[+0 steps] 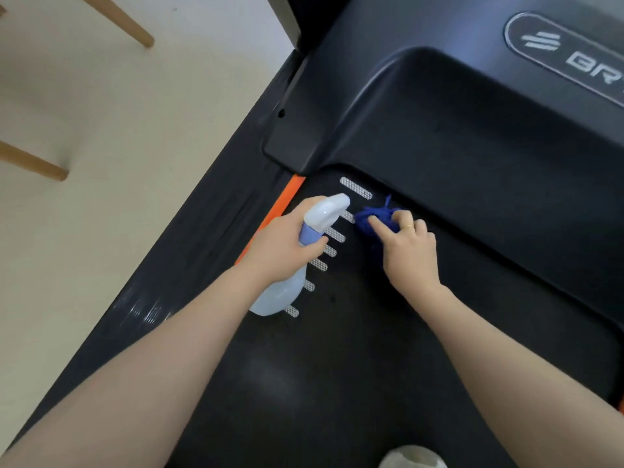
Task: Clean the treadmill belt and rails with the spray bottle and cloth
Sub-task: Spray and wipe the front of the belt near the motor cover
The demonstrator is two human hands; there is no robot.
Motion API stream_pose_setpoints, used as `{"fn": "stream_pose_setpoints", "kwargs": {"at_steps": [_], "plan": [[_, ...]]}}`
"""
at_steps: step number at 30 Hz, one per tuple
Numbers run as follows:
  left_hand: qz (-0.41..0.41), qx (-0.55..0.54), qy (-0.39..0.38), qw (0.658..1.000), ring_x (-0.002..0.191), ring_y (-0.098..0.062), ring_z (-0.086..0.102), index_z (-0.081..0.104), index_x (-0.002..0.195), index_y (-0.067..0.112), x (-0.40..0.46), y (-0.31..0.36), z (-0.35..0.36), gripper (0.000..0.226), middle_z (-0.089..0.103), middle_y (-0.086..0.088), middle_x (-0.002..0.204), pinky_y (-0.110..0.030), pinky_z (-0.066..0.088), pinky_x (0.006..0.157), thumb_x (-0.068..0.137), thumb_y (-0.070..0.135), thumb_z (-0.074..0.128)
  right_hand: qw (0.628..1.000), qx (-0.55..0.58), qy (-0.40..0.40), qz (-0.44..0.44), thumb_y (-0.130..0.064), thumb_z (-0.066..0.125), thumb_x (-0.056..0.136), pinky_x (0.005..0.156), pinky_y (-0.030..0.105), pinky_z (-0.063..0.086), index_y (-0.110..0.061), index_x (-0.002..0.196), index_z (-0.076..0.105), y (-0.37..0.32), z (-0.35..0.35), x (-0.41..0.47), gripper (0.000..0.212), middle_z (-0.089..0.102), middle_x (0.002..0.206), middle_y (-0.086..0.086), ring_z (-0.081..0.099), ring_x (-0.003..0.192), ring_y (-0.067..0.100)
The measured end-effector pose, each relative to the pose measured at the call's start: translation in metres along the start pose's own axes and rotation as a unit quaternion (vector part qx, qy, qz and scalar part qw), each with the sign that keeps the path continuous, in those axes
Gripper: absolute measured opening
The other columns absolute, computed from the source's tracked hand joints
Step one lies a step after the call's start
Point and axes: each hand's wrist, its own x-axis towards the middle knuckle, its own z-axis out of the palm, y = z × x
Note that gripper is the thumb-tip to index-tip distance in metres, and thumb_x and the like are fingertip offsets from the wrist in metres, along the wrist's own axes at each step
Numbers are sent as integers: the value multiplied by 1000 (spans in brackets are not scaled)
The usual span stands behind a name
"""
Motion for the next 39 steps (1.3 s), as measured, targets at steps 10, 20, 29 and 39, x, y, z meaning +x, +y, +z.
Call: {"fn": "stream_pose_setpoints", "kwargs": {"at_steps": [10,20,29,39], "plan": [[17,66,-53,996,85,-20,60,34,138,39,-1,11,5,61,64,3,96,-39,47,74,86,18,56,991,38,-62,111,-17,66,81,69,40,38,-22,123,59,17,-16,-7,43,49,119,17,48,92,37],[-28,-22,-79,996,88,-9,57,42,128,41,-11,4,13,58,59,16,94,-33,48,79,80,11,58,980,19,-63,186,-19,55,90,81,45,38,-27,131,52,59,-29,-24,43,42,130,13,44,102,38],[-13,54,-117,992,92,-21,60,42,123,45,-21,9,28,53,62,7,95,-45,50,84,79,19,57,993,0,-114,35,-18,59,85,73,44,42,-28,130,53,62,-33,-57,47,47,127,15,47,98,38],[31,77,-143,986,96,-18,59,40,132,40,-24,12,27,61,62,6,105,-40,48,87,81,12,59,993,-19,-112,-14,-8,74,67,60,41,44,-26,120,62,49,-28,-67,57,56,116,16,53,82,38]]}}
